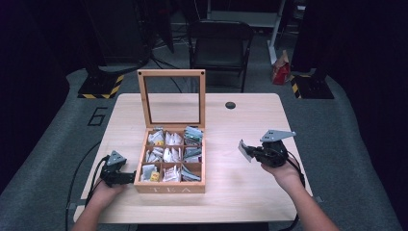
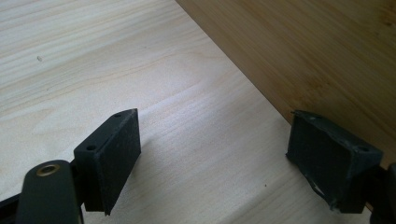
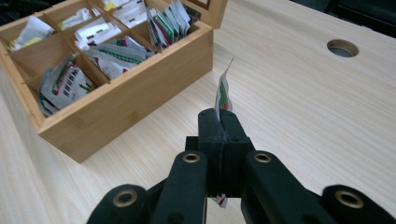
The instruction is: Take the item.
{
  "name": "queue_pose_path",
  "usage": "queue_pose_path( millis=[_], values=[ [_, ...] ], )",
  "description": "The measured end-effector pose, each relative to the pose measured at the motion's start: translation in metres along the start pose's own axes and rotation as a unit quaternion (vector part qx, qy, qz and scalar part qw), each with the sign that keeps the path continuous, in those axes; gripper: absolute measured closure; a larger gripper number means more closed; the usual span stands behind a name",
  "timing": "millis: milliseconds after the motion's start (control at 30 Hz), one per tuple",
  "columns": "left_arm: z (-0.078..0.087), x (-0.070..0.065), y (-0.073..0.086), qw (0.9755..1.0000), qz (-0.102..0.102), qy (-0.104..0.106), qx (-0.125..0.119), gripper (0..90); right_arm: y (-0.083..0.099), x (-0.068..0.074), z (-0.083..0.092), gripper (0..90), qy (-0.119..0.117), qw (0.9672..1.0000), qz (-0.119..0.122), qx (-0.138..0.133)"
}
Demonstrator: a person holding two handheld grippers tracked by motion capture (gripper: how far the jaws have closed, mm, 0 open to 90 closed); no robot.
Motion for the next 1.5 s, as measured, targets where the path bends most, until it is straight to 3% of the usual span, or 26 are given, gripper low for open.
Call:
queue_pose_path(
  millis=[600,1267,1500],
  values=[
    [0.0,0.0,0.0,1.0,0.0,0.0,0.0,16.9,0.038,-0.002,-0.013,89.5,0.029,0.9991,-0.009,0.029],
    [0.0,0.0,0.0,1.0,0.0,0.0,0.0,16.9,0.06,0.003,-0.025,89.5,0.045,0.9973,-0.004,0.057],
    [0.0,0.0,0.0,1.0,0.0,0.0,0.0,16.9,0.062,0.007,-0.031,89.5,0.037,0.9974,0.001,0.063]
  ],
)
Point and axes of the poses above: each handheld gripper's, and its own axes: z roughly backward along the jaws, y roughly out of its underside, x roughly to its left, the point moved 2 cm from there along -z, roughly forward along the jaws, and after that the axes turned 15 degrees about z, right-handed, at the moved point
